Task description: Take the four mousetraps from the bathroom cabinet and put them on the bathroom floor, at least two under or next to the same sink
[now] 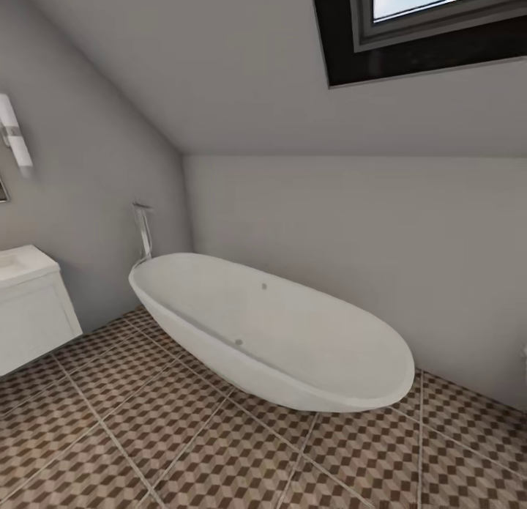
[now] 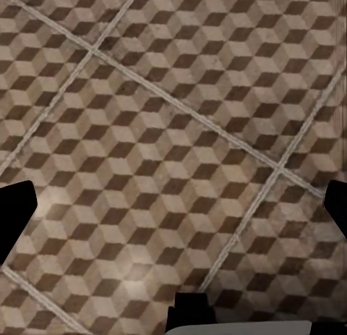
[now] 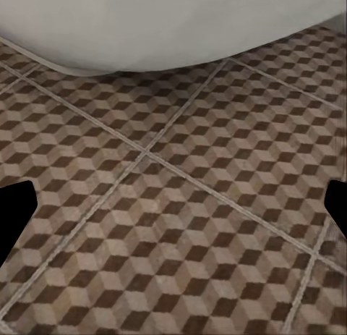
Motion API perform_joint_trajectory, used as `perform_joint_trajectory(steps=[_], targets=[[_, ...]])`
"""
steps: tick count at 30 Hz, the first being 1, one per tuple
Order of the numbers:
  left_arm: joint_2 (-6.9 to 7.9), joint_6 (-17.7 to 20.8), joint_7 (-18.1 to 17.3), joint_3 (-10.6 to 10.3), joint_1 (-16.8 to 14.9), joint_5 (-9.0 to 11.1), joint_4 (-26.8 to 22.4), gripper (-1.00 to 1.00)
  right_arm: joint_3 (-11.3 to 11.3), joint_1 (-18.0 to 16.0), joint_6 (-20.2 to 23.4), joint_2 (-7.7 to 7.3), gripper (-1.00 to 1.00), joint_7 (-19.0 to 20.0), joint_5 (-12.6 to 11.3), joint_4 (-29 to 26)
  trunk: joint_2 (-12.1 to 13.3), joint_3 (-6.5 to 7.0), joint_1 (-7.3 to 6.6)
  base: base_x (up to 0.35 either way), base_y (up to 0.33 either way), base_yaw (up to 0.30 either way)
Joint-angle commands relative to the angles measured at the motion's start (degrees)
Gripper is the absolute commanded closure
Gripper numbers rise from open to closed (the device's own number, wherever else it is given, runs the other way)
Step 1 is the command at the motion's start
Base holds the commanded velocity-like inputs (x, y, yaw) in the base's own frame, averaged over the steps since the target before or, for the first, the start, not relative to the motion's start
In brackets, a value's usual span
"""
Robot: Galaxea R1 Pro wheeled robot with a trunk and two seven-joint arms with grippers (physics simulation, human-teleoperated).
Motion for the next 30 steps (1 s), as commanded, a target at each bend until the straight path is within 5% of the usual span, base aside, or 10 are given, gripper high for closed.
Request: perform_joint_trajectory(steps=[1, 12, 30], targets=[[0.00, -0.1, 0.0, 0.0, 0.0, 0.0, -0.1, -1.00, 0.1, 0.0, -0.1, 0.01, -1.00, -0.4, 0.3, 0.0, 0.0, 0.00, 0.00, 0.000, 0.000, -0.253], [0.00, -0.1, 0.0, 0.0, 0.0, 0.0, -0.1, -1.00, 0.0, 0.0, -0.1, 0.01, -1.00, -0.4, 0.3, 0.0, 0.0, 0.58, 0.00, 0.000, 0.000, -0.246], [-0.06, -0.1, 0.0, 0.0, 0.0, 0.0, -0.1, -1.00, 0.0, 0.0, -0.1, -0.10, -1.00, -0.5, 0.3, 0.1, 0.0, 0.65, 0.00, 0.000, 0.000, -0.018]])
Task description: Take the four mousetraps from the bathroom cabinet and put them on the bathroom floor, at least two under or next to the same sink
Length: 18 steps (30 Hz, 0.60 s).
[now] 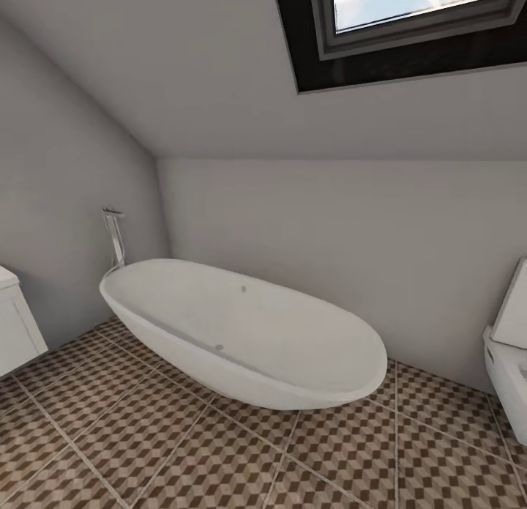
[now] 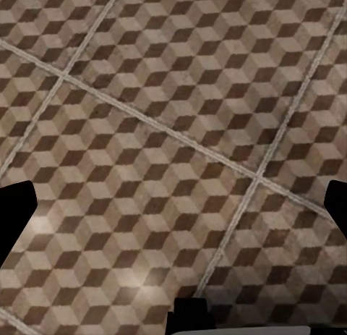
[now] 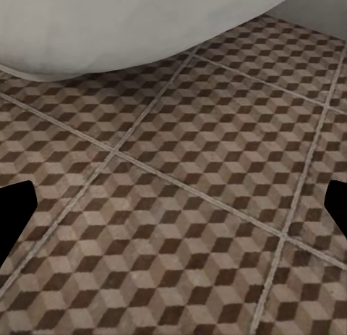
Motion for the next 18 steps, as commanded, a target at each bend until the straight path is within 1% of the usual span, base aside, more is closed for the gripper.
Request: perform_joint_trajectory(steps=[1, 12, 14, 18], targets=[[0.00, -0.1, 0.0, 0.0, 0.0, 0.0, -0.1, -1.00, 0.1, 0.0, -0.1, 0.01, -1.00, -0.4, 0.3, 0.0, 0.0, -0.05, 0.00, 0.000, 0.000, 0.000], [-0.01, -0.1, 0.0, 0.0, 0.0, 0.0, 0.0, -1.00, 0.1, 0.0, -0.1, 0.03, -1.00, -0.4, 0.3, 0.1, 0.0, -0.05, 0.00, 0.000, 0.000, -0.010], [-0.01, -0.1, 0.0, 0.0, 0.0, 0.0, 0.0, -1.00, 0.1, 0.0, -0.1, 0.03, -1.00, -0.3, 0.3, 0.1, 0.0, -0.05, 0.00, 0.000, 0.000, -0.086], [-0.01, -0.1, 0.0, 0.0, 0.0, 0.0, 0.0, -1.00, 0.1, 0.0, -0.1, 0.03, -1.00, -0.4, 0.3, 0.0, 0.0, 0.00, 0.00, 0.000, 0.000, -0.175]])
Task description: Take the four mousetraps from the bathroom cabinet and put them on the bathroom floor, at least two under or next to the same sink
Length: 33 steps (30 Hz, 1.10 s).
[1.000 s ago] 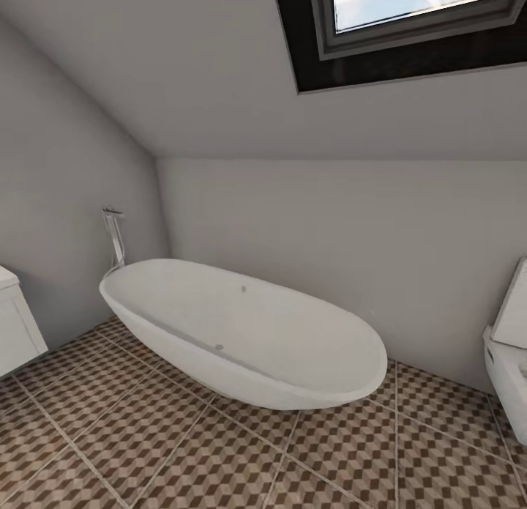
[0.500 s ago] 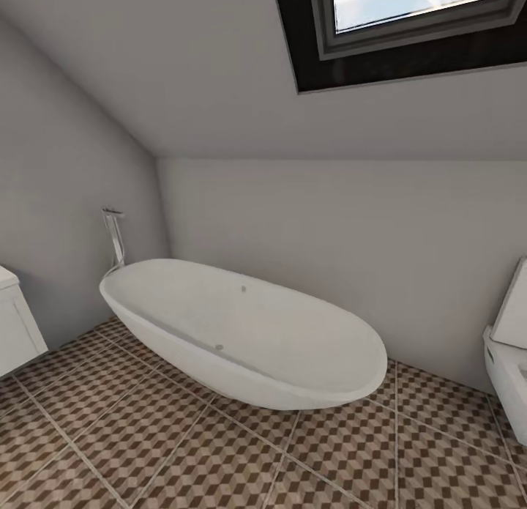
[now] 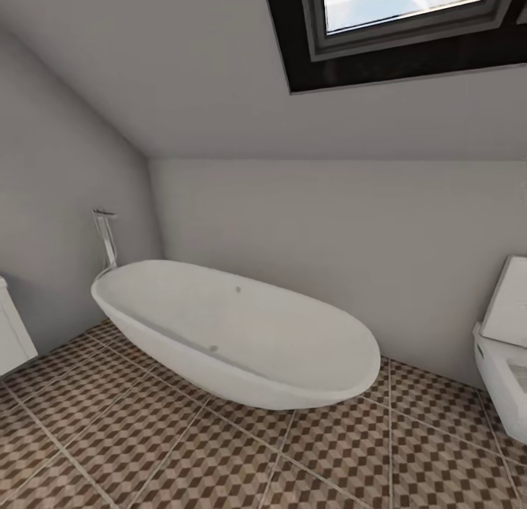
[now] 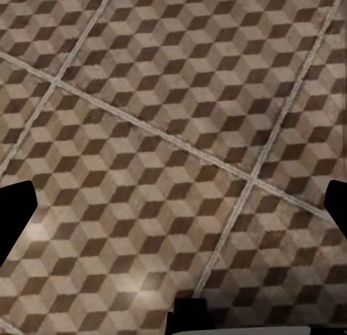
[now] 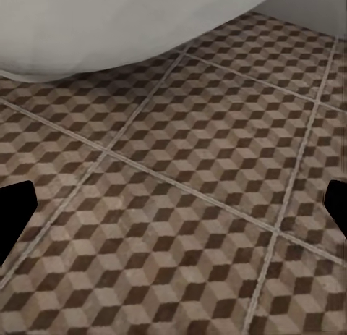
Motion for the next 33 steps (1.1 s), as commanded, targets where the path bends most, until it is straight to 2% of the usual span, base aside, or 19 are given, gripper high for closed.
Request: perform_joint_trajectory(steps=[1, 33], targets=[[0.00, -0.1, 0.0, 0.0, 0.0, 0.0, -0.1, -1.00, 0.1, 0.0, -0.1, 0.01, -1.00, -0.4, 0.3, 0.1, 0.0, -0.03, 0.00, 0.000, 0.000, -0.210], [-0.07, -0.1, 0.0, 0.1, 0.1, 0.0, 1.1, -1.00, 0.1, 0.0, -0.1, -0.04, -1.00, -0.4, 0.3, 0.0, 0.0, 1.25, 0.00, 0.000, 0.000, -0.255]])
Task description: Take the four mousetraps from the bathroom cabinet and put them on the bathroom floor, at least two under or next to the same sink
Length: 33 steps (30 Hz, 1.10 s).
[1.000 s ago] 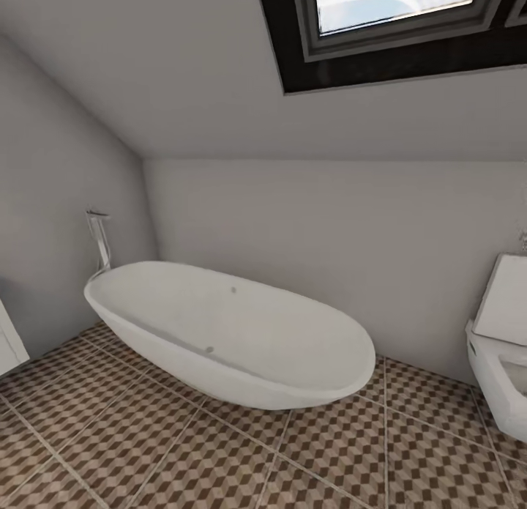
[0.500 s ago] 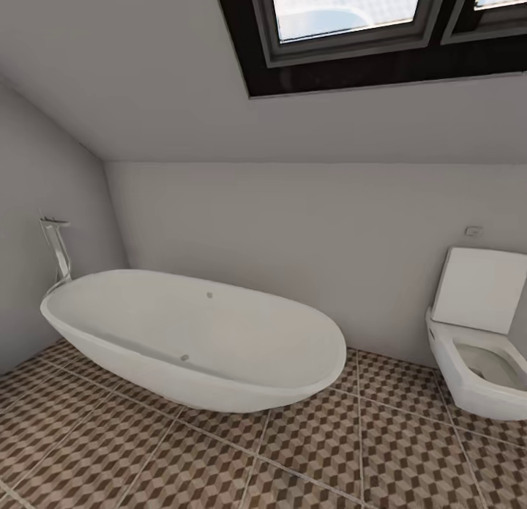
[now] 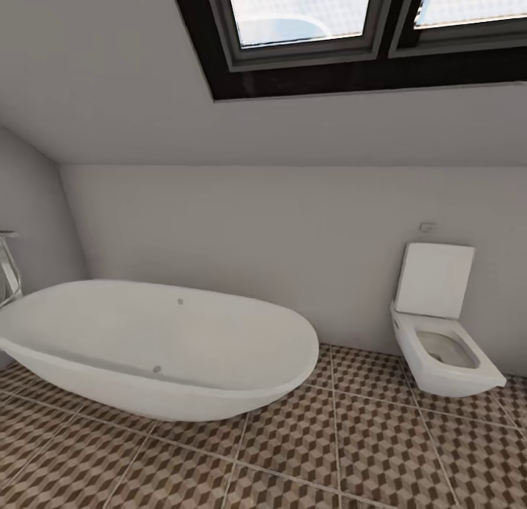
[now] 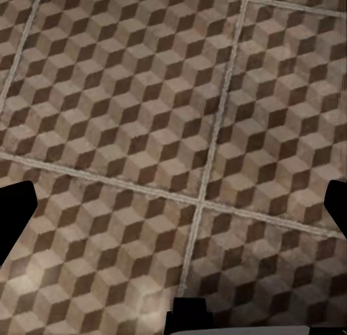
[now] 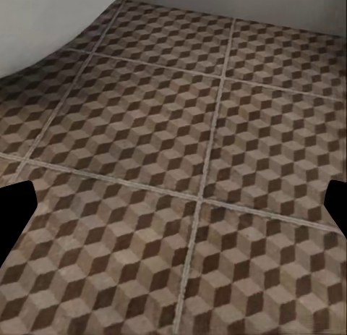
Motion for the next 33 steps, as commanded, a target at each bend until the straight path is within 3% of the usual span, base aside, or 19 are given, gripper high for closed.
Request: perform_joint_trajectory(steps=[1, 33], targets=[[0.00, -0.1, 0.0, 0.0, 0.0, 0.0, -0.1, -1.00, 0.1, 0.0, -0.1, 0.00, -1.00, -0.4, 0.3, 0.0, 0.0, -0.01, 0.00, 0.000, 0.000, -0.261], [-0.02, -0.1, 0.0, 0.0, 0.0, 0.0, -0.1, -1.00, 0.1, 0.0, -0.1, -0.03, -1.00, -0.4, 0.3, 0.0, 0.0, 1.34, 0.00, 0.000, 0.000, -0.250]])
